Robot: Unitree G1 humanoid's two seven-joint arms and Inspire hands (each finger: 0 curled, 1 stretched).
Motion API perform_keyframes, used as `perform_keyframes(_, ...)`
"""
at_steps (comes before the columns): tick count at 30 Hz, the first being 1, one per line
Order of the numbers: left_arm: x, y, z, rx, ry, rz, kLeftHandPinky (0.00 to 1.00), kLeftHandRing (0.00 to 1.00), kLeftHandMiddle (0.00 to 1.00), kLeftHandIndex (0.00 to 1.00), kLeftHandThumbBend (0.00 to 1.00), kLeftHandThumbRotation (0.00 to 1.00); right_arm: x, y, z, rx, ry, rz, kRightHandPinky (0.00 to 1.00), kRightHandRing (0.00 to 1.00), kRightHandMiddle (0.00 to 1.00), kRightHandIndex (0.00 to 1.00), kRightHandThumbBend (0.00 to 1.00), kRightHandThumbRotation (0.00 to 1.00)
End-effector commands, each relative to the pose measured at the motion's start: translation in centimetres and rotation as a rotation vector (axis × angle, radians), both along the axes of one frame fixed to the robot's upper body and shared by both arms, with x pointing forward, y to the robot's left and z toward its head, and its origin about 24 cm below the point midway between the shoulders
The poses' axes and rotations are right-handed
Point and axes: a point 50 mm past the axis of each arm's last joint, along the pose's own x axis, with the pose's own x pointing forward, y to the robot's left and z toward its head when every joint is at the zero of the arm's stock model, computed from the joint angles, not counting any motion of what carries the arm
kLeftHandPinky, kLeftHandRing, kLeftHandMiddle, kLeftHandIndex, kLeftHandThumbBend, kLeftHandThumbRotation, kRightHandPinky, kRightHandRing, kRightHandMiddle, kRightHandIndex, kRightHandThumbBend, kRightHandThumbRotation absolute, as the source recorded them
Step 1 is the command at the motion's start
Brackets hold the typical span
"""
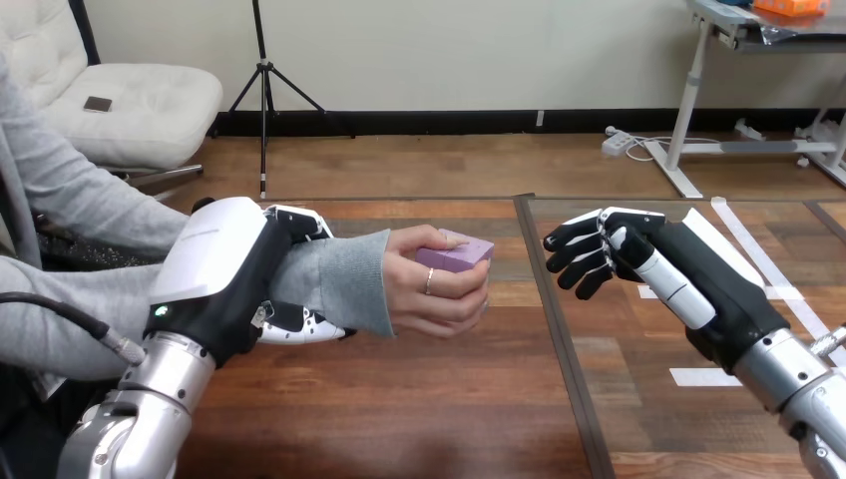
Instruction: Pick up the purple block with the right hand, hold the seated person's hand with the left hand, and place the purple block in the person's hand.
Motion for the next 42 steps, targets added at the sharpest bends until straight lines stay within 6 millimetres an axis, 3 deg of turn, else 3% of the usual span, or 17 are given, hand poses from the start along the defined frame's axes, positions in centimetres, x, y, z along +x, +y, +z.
perform_keyframes(1, 0.0, -0.3, 3.1, -0.038, -0.111, -0.044, 0.5, 0.59, 0.63, 0.62, 0.88, 0.48, 0.2, -0.1, 2.3, 0.054, -0.117, -0.027, 0.52, 0.59, 0.63, 0.64, 0.88, 1.0)
perform_keyframes(11, -1.0, 0.1, 3.2, -0.102, -0.01, -0.082, 0.55, 0.68, 0.73, 0.73, 0.99, 0.61, -0.2, -0.7, 1.7, 0.148, -0.081, -0.05, 0.55, 0.62, 0.66, 0.67, 0.9, 1.0)
perform_keyframes(27, -2.5, 1.0, 2.7, -0.301, 0.199, -0.203, 0.56, 0.73, 0.77, 0.79, 1.0, 0.64, -1.4, -1.0, 0.8, 0.252, -0.066, -0.075, 0.66, 0.71, 0.73, 0.74, 0.88, 1.0)
perform_keyframes(42, -4.4, 1.7, 0.9, -0.478, 0.169, -0.179, 0.59, 0.74, 0.77, 0.77, 1.0, 0.76, -3.3, -0.5, -0.6, 0.333, -0.045, -0.117, 0.71, 0.75, 0.77, 0.77, 0.87, 1.0)
